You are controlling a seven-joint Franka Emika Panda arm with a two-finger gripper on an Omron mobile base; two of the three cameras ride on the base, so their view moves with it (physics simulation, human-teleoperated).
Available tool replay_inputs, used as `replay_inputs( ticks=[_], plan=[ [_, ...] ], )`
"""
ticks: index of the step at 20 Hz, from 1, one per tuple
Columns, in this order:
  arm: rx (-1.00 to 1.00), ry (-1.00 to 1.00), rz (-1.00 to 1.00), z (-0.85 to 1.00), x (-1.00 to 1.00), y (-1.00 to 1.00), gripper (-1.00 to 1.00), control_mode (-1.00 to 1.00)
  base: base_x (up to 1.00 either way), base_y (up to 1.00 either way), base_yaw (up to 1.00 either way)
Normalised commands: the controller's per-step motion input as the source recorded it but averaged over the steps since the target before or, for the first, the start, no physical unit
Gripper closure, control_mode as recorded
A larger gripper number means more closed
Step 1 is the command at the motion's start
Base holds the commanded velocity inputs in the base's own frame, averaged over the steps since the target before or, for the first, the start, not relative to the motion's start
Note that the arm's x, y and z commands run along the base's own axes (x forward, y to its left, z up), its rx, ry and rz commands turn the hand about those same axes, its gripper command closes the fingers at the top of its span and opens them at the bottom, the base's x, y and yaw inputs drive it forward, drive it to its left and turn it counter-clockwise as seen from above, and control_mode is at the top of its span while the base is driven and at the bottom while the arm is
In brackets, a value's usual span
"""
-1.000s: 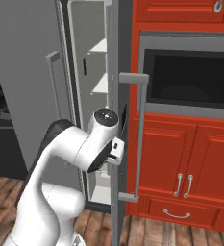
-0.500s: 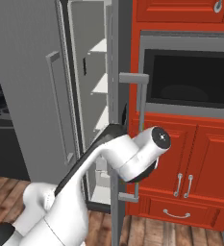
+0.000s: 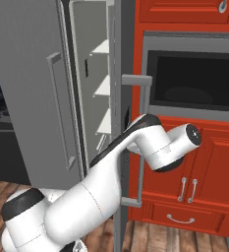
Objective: Store the hot dog in the freezer for long-term storage. Close the freezer door after placing the cooked food.
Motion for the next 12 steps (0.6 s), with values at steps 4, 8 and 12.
replay_inputs(
  ticks=[4,8,12],
  plan=[
    [0.0,-0.07,0.0,-0.03,0.49,-0.11,-1.0,-1.0,0.0,0.0,0.0],
    [0.0,-0.06,0.0,-0.06,0.4,0.0,-1.0,-1.0,0.0,0.0,0.0],
    [0.0,-0.05,0.0,-0.12,0.29,0.0,-1.0,-1.0,0.0,0.0,0.0]
  ],
)
